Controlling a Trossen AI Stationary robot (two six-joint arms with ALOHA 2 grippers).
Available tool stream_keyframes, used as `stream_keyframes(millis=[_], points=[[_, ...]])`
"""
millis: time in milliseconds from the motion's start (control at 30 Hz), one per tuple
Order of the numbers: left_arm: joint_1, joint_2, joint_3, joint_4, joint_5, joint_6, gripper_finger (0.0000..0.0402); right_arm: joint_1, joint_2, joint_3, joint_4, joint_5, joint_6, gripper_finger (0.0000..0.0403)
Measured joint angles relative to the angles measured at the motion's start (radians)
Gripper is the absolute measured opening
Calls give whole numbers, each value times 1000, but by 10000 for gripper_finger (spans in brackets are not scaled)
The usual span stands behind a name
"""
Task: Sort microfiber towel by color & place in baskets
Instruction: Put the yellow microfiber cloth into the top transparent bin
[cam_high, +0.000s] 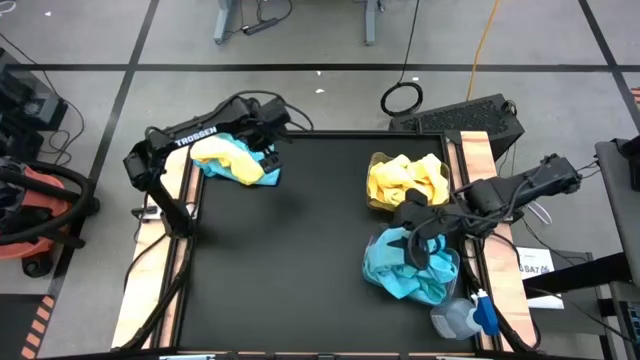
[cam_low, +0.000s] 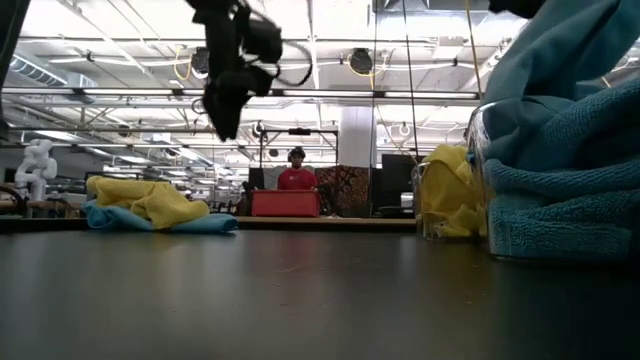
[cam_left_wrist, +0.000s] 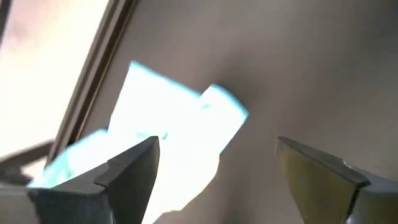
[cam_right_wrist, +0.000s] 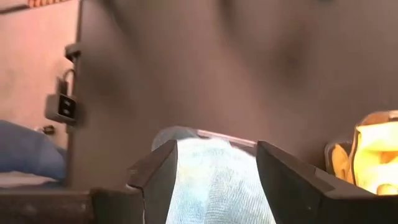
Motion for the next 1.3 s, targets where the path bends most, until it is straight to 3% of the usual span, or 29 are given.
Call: stream_keyframes(millis=[300, 533, 1033, 1167, 1300], points=[[105, 2, -179, -3, 4, 0, 325, 8, 0, 42, -57, -15, 29, 210], [124, 2, -220, 2, 49, 5, 325, 34, 0, -71, -27, -65, -3, 210], [123, -80, -220, 53, 84, -2, 325, 10, -181, -572, 790, -22, 56, 210], [124, -103, -220, 35, 80, 21, 325, 10, -195, -660, 918, 1, 109, 210], [141, -111, -220, -23, 10, 31, 325, 10, -199, -667, 938, 24, 130, 210]])
